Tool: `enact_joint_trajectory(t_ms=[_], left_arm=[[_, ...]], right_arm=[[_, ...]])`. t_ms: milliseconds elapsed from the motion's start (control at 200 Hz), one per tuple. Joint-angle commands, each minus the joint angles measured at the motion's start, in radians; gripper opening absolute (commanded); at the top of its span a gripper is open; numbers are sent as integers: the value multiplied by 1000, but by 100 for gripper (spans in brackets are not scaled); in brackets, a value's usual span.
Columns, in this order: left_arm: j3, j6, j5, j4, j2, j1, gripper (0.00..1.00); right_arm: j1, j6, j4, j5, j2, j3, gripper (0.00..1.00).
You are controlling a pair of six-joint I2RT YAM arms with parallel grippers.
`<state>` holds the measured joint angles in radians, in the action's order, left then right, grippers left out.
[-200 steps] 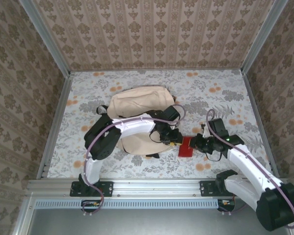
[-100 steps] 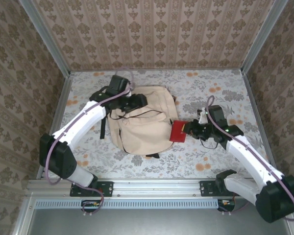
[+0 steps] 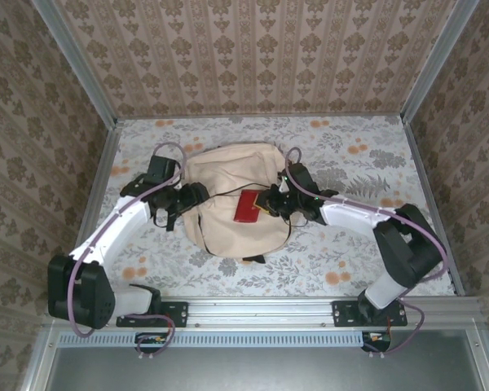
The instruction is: Pack the student bag
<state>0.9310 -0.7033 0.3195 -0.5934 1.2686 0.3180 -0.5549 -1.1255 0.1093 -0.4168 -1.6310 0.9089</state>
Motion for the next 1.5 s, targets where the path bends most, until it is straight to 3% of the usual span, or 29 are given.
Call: enact_joint_trajectory(t_ms=[0,270,565,725,895,1125,1330,1495], left_arm=[[-30,21,46,24,-33,-7,64],[-92,6,81,86,-36,9,50],[-109,-2,111,141,29,61,38],[-134,-10,117,172,74,84,32],[-153,-18,123,193,114,95,27],[-128,-15,98,181,105,97,26],[-92,-13,105,176,113,98,27],[-59,-20,95,174,126,101,27]], right_arm=[[-2,-110,110,68,-51,74,16],[-12,-308,129,308,-96,70,17],[-123,-451,147,634,-143,126,18],[-174,-528,217,746,-218,173,19],[-198,-564,228,724,-271,227,29],[-205,-536,90,679,-106,117,53],[-198,-446,10,552,3,28,52],[-183,-415,37,457,-49,57,38]])
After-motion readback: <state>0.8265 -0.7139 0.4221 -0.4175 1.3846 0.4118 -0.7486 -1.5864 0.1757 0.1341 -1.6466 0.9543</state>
